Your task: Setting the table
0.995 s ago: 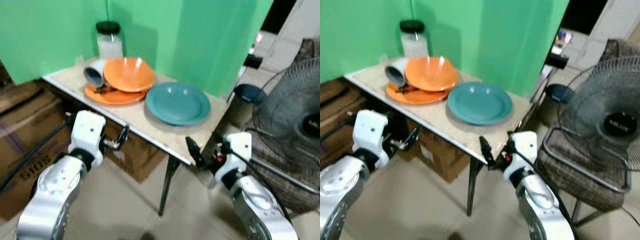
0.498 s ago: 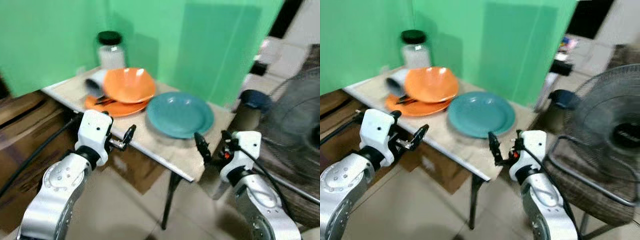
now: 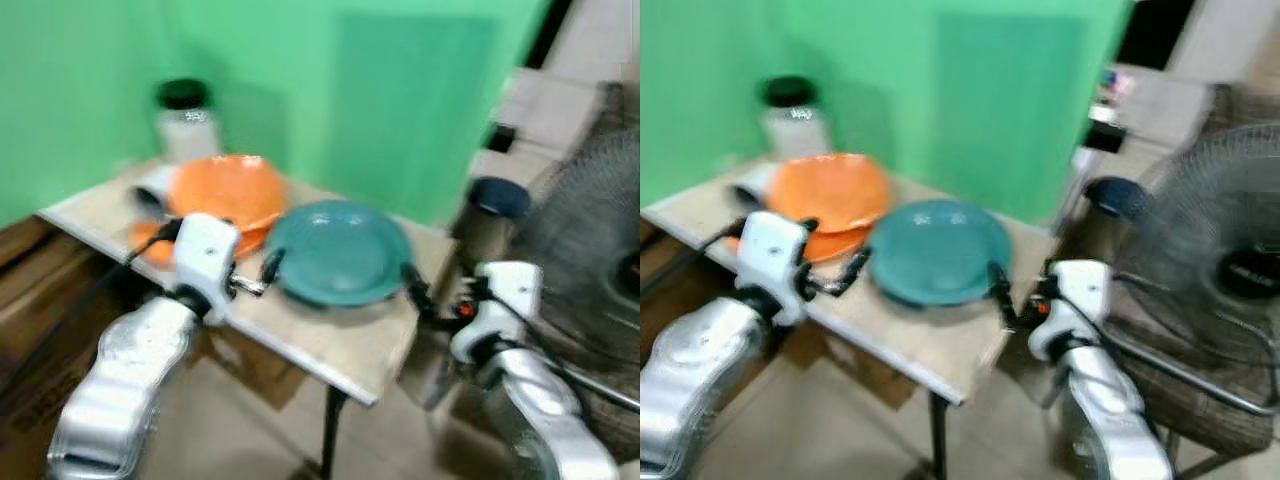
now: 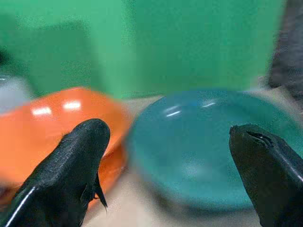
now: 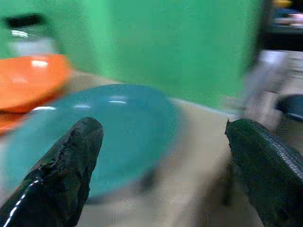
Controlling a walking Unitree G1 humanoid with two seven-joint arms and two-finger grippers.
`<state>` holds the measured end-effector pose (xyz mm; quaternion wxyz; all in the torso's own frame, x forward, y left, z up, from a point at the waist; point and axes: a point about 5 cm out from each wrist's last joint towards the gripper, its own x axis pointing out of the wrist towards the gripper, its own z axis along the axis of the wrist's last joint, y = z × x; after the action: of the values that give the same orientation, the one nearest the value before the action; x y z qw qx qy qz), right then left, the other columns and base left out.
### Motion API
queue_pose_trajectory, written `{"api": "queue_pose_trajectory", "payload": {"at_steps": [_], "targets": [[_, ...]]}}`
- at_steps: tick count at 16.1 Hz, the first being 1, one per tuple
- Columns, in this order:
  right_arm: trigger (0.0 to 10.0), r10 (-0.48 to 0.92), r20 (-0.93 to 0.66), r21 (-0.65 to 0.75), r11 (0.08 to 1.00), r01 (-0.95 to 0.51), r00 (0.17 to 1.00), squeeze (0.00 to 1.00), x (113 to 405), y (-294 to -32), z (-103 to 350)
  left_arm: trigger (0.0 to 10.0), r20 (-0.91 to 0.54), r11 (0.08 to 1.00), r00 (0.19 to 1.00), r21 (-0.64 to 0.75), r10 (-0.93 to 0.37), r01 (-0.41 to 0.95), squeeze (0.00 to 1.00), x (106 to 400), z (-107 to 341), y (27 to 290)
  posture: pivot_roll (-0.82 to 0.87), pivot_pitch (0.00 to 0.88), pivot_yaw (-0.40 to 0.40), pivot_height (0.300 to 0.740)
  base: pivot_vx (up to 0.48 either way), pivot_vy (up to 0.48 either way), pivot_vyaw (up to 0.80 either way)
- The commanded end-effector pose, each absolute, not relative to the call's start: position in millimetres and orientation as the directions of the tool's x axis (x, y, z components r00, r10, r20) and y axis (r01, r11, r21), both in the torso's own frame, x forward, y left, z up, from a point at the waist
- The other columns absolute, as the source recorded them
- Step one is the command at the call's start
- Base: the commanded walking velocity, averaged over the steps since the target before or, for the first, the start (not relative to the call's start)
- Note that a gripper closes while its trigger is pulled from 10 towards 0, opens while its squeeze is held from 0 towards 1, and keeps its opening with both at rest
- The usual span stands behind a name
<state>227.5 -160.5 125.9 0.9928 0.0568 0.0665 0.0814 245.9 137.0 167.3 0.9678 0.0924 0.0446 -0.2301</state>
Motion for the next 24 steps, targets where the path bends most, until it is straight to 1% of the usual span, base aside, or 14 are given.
{"api": "queue_pose_trajectory", "payload": {"at_steps": [1, 3, 6, 7, 9, 10, 12, 14, 15, 16, 18, 21, 23, 24], "targets": [[10.0, 0.199, -0.109, 0.138, 0.973, -0.183, 0.974, 0.00, 230, -154, 129, 10.0, -0.123, 0.884, 0.902, 0.181, -0.415, 0.431, 0.00, 246, 170, 144, 0.10, 0.000, -0.011, 0.740, 0.330, 0.000, 0.00], [10.0, 0.212, -0.124, 0.140, 0.971, -0.194, 0.969, 0.00, 232, -153, 128, 10.0, -0.122, 0.885, 0.904, 0.184, -0.410, 0.427, 0.00, 246, 170, 146, 0.11, 0.000, -0.019, 0.740, 0.313, 0.000, 0.00], [10.0, 0.205, -0.149, 0.199, 0.964, -0.173, 0.967, 0.00, 238, -154, 125, 10.0, -0.144, 0.871, 0.894, 0.204, -0.424, 0.446, 0.00, 247, 166, 145, 0.11, 0.000, -0.030, 0.740, 0.000, 0.000, 0.00], [10.0, 0.194, -0.130, 0.249, 0.956, -0.157, 0.972, 1.00, 241, -157, 128, 10.0, -0.146, 0.855, 0.880, 0.212, -0.452, 0.474, 0.00, 249, 164, 144, 0.11, 0.000, -0.033, 0.740, 0.000, 0.000, 0.00], [10.0, 0.193, -0.130, 0.261, 0.953, -0.155, 0.972, 1.00, 245, -159, 130, 10.0, -0.161, 0.823, 0.854, 0.230, -0.494, 0.519, 0.00, 256, 161, 142, 0.11, 0.000, -0.039, 0.740, 0.000, 0.000, 0.00], [10.0, 0.205, -0.143, 0.260, 0.952, -0.164, 0.968, 1.00, 248, -160, 129, 10.0, -0.206, 0.782, 0.829, 0.276, -0.520, 0.559, 0.00, 263, 154, 141, 0.11, 0.000, -0.044, 0.740, 0.000, 0.000, 0.00], [10.0, 0.233, -0.151, 0.271, 0.944, -0.187, 0.961, 1.00, 255, -161, 129, 10.0, -0.274, 0.720, 0.783, 0.308, -0.559, 0.622, 0.00, 278, 140, 140, 0.10, 0.000, -0.042, 0.740, 0.000, 0.000, 0.00], [10.0, 0.251, -0.159, 0.289, 0.937, -0.198, 0.955, 1.00, 258, -161, 130, 10.0, -0.302, 0.695, 0.760, 0.311, -0.575, 0.649, 0.00, 284, 133, 140, 0.09, 0.000, -0.035, 0.740, 0.000, 0.000, 0.00], [10.0, 0.256, -0.194, 0.279, 0.940, -0.196, 0.947, 1.00, 260, -164, 127, 10.0, -0.339, 0.668, 0.737, 0.315, -0.584, 0.674, 0.00, 288, 125, 141, 0.08, 0.000, -0.033, 0.740, 0.000, 0.000, 0.00], [10.0, 0.253, -0.211, 0.309, 0.934, -0.182, 0.944, 1.00, 264, -166, 126, 10.0, -0.363, 0.652, 0.734, 0.339, -0.574, 0.678, 0.00, 293, 117, 141, 0.08, 0.000, -0.030, 0.740, 0.000, 0.000, 0.00], [10.0, 0.259, -0.213, 0.319, 0.930, -0.184, 0.942, 1.00, 269, -164, 127, 10.0, -0.378, 0.654, 0.732, 0.333, -0.567, 0.679, 0.00, 295, 107, 140, 0.08, 0.000, -0.030, 0.740, 0.000, 0.000, 0.00], [10.0, 0.254, -0.270, 0.323, 0.933, -0.161, 0.929, 1.00, 273, -160, 119, 10.0, -0.408, 0.629, 0.706, 0.327, -0.579, 0.705, 0.00, 290, 94, 140, 0.07, 0.000, -0.032, 0.740, 0.000, 0.000, 0.00], [10.0, 0.251, -0.317, 0.378, 0.918, -0.120, 0.915, 1.00, 275, -161, 113, 10.0, -0.406, 0.620, 0.698, 0.325, -0.590, 0.714, 0.00, 288, 91, 139, 0.08, 0.000, -0.039, 0.740, 0.000, 0.000, 0.00], [10.0, 0.280, -0.343, 0.422, 0.899, -0.119, 0.897, 1.00, 276, -159, 111, 10.0, -0.403, 0.619, 0.698, 0.326, -0.592, 0.714, 0.00, 288, 89, 140, 0.08, 0.000, -0.042, 0.740, 0.000, 0.000, 0.00]]}}
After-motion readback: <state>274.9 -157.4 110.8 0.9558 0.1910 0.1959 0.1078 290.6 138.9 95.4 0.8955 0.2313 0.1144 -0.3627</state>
